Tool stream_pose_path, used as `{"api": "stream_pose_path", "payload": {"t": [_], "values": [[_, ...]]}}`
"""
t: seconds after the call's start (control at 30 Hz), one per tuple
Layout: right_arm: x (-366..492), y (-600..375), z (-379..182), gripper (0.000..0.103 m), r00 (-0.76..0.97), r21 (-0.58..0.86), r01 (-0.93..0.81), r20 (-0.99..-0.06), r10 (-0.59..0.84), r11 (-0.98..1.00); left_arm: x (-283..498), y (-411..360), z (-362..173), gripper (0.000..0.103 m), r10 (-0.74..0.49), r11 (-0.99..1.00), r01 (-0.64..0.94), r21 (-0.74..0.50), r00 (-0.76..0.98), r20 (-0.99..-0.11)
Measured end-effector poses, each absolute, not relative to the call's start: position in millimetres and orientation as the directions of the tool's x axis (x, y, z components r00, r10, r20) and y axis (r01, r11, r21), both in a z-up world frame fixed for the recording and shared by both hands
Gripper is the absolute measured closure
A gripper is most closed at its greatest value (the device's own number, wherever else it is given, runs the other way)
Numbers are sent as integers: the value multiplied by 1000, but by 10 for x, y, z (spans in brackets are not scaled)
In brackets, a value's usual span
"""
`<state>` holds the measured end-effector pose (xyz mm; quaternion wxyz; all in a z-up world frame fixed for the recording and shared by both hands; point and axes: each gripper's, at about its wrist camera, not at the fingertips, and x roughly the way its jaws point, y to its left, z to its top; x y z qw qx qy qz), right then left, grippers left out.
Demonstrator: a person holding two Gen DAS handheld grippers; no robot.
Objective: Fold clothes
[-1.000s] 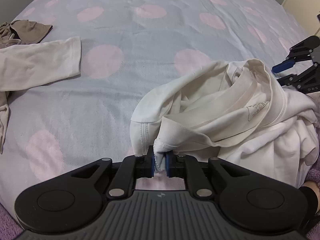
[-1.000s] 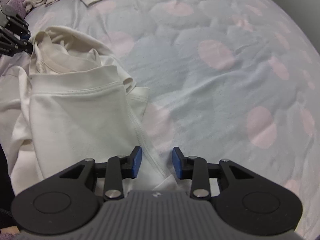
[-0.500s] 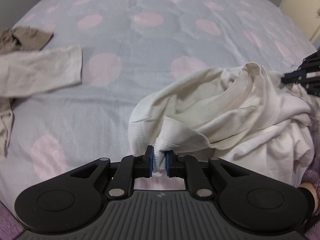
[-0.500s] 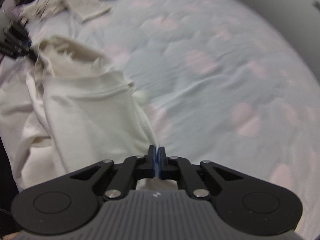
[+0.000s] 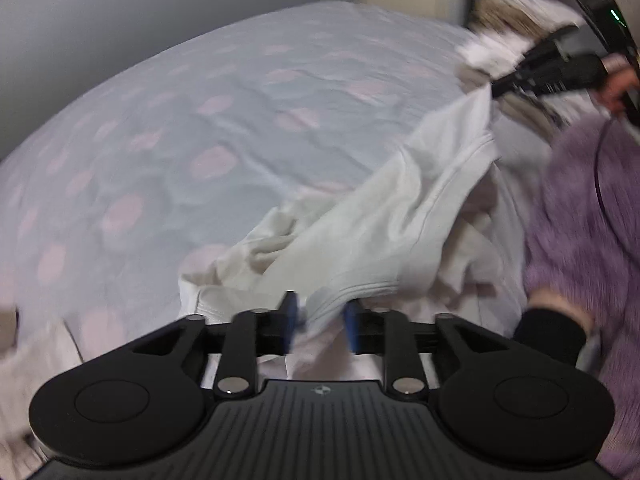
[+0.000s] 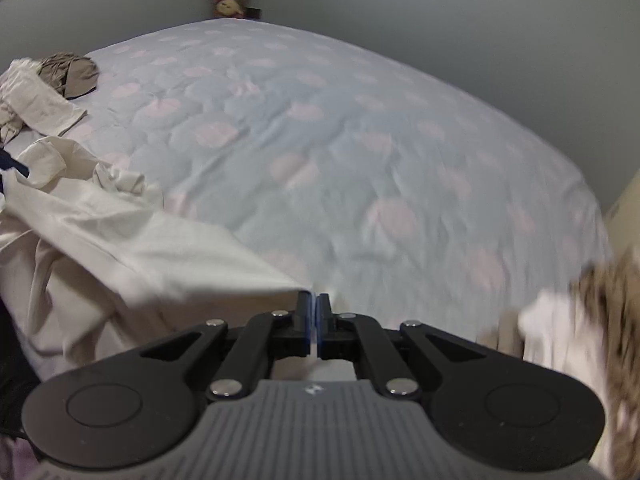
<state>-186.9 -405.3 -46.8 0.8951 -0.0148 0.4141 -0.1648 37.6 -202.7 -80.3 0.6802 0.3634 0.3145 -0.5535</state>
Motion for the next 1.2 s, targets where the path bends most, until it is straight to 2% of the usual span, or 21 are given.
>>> {"api": "stream_pose_path", "payload": {"t": [0.23,0.33,0.43,0.6,0.87,0.93,1.0,1.1,1.2], "values": [[-2031,-4042,-692,100,594,-94,333,-752,-286,938,230,-2056,-812,71,-397,-155,942,297,216,-892],[-1998,-4045,-747,100,592,-77,341,-756,-278,937,213,-2064,-769,62,-373,-256,901,349,241,-896],[-1994,-4055,-777,100,590,-67,339,-762,-267,938,181,-2128,-791,61,-347,-372,841,392,266,-899],[-1978,-4068,-816,100,588,-52,339,-768,-255,939,139,-2247,-1028,60,-231,-596,718,360,276,-933],[-1968,-4095,-870,100,591,-27,337,-772,-233,941,238,-2517,-1409,60,-177,-669,659,345,309,-934],[-1966,-4107,-885,100,590,-16,339,-775,-226,941,267,-2558,-1447,69,-157,-654,682,327,300,-941],[-1957,-4113,-894,100,588,-10,341,-778,-221,940,314,-2565,-1462,92,-148,-626,711,321,296,-944],[-1966,-4123,-895,100,593,-3,345,-775,-220,938,408,-2514,-1374,99,-189,-539,763,357,303,-934],[-1975,-4138,-896,100,596,4,354,-772,-222,935,503,-2355,-1165,101,-274,-390,817,426,338,-900]]}}
